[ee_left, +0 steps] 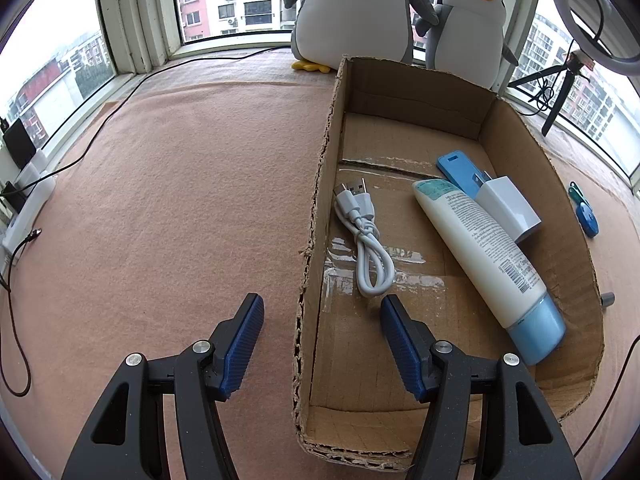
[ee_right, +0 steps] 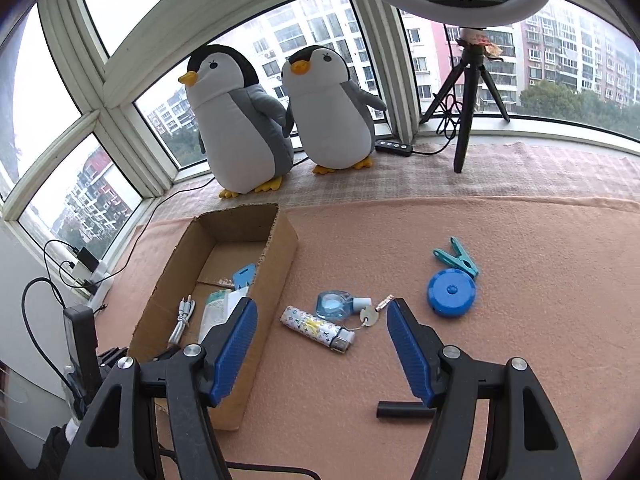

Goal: Organize rigid objects
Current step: 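Move the right tool to the black cylinder and grasp it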

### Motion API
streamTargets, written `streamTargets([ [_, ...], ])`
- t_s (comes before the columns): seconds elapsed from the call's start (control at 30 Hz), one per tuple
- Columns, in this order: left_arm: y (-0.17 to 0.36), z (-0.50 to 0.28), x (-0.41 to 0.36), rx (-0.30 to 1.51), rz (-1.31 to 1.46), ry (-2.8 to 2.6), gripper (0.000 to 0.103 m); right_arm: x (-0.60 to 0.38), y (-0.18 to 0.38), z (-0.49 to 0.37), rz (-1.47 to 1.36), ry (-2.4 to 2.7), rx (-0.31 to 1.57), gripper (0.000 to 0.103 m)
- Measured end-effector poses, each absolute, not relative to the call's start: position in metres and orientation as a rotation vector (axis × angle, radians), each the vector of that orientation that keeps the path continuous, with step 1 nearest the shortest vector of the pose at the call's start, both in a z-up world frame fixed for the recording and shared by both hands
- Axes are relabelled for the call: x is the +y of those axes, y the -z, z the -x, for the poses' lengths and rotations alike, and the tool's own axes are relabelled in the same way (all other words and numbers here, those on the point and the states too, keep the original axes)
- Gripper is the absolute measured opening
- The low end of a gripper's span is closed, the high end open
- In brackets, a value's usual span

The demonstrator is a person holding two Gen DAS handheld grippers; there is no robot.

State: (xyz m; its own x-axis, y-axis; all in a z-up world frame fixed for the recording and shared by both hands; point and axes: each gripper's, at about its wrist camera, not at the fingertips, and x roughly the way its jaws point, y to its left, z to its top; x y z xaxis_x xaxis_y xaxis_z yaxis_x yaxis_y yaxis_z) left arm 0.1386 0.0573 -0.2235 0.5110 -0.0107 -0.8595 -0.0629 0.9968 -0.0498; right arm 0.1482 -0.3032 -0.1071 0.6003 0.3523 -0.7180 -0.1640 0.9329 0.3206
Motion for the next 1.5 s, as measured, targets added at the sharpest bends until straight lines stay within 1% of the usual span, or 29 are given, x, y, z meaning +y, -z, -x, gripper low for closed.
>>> streamTargets([
  [0.17, 0.223, -0.139, 0.057, 1.035, 0.078, -0.031, 0.065, -0.327, 0.126, -0.137, -0.199, -0.278, 0.934, 0.064],
  [0.33, 0.224, -0.139, 0.057, 1.035, 0.074, -0.031, 0.065, -0.337, 0.147, -0.126, -0.086, -0.269, 1.001, 0.063],
  [0.4, 0.223, -0.139, 0.057, 1.036, 0.075, -0.031, 0.065, -0.338, 0.154, -0.122, -0.042, -0.276, 1.024, 0.06],
  [0.57, 0.224, -0.138, 0.057, 1.037, 0.076, -0.031, 0.065, -0.334, 0.171, -0.122, 0.073, -0.297, 1.075, 0.046],
  [0.63, 0.224, -0.138, 0.057, 1.038, 0.076, -0.031, 0.065, -0.329, 0.177, -0.123, 0.12, -0.305, 1.088, 0.045],
  [0.77, 0.225, -0.138, 0.057, 1.04, 0.078, -0.032, 0.065, -0.32, 0.185, -0.124, 0.182, -0.318, 1.112, 0.045],
  [0.93, 0.225, -0.138, 0.057, 1.041, 0.085, -0.034, 0.065, -0.319, 0.188, -0.123, 0.132, -0.302, 1.136, 0.046],
  [1.0, 0.225, -0.138, 0.057, 1.04, 0.086, -0.035, 0.065, -0.321, 0.19, -0.122, 0.076, -0.266, 1.142, 0.049],
  [1.03, 0.225, -0.137, 0.057, 1.04, 0.086, -0.035, 0.065, -0.322, 0.191, -0.122, 0.043, -0.254, 1.142, 0.055],
  [1.07, 0.225, -0.138, 0.057, 1.04, 0.088, -0.035, 0.065, -0.322, 0.191, -0.122, 0.017, -0.238, 1.136, 0.059],
  [1.5, 0.224, -0.139, 0.056, 1.039, 0.085, -0.029, 0.065, -0.311, 0.198, -0.132, -0.063, -0.127, 1.124, 0.06],
])
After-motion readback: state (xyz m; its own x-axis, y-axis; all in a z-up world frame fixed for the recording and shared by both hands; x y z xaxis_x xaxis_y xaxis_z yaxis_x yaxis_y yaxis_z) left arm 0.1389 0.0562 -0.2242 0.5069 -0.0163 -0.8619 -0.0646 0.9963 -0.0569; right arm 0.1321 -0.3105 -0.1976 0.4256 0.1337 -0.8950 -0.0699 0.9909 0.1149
